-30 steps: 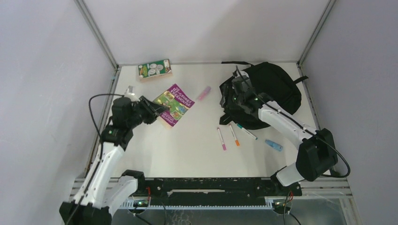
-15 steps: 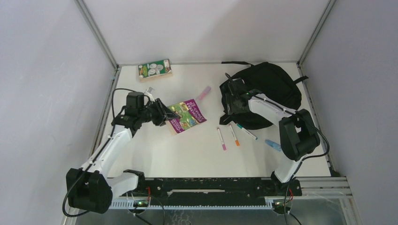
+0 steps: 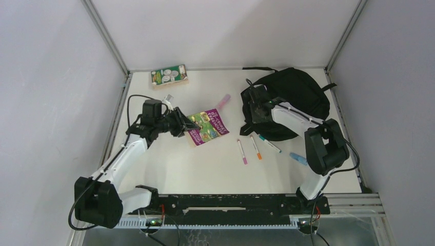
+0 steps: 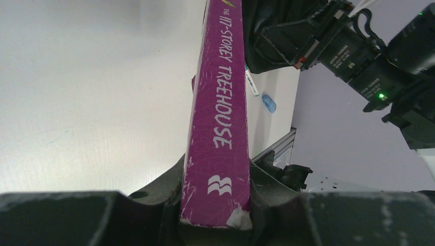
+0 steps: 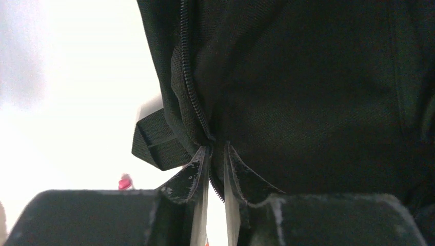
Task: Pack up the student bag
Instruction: Place the book in the student bag.
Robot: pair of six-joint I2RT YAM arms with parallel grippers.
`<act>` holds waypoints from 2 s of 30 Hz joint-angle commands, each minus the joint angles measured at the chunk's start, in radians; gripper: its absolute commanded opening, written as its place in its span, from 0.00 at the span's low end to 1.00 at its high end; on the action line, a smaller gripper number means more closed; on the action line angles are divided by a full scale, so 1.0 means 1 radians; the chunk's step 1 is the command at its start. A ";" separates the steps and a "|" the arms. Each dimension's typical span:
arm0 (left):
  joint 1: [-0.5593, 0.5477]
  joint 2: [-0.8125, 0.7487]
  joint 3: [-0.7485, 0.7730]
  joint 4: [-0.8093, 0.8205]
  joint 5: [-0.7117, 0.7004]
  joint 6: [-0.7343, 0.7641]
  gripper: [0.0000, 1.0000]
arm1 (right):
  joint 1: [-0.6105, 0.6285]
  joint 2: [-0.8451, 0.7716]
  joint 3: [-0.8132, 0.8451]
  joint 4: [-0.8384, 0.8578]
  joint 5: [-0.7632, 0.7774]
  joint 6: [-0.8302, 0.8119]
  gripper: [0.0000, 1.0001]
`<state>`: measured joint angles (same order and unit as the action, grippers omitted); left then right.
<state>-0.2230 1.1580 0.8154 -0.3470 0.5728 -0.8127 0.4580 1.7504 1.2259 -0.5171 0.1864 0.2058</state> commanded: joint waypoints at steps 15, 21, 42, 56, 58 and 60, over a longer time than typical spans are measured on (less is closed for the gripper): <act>-0.025 -0.013 0.017 0.194 0.058 -0.051 0.00 | 0.011 -0.036 0.025 0.065 0.022 -0.007 0.67; -0.064 -0.015 -0.002 0.214 0.059 -0.054 0.00 | -0.015 0.016 0.066 0.075 0.043 0.007 0.32; -0.226 0.331 0.143 0.708 0.056 -0.361 0.00 | -0.251 -0.228 0.335 -0.137 -0.425 0.207 0.00; -0.316 0.840 0.547 0.833 -0.006 -0.606 0.00 | -0.300 -0.275 0.304 -0.074 -0.546 0.270 0.00; -0.326 0.891 0.597 0.820 -0.011 -0.606 0.00 | -0.303 -0.281 0.310 -0.070 -0.571 0.274 0.00; -0.342 0.950 0.668 0.814 0.006 -0.611 0.00 | -0.304 -0.289 0.309 -0.064 -0.595 0.280 0.00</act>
<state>-0.5388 2.0460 1.3293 0.4007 0.5682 -1.3808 0.1574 1.5436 1.5166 -0.6651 -0.3180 0.4427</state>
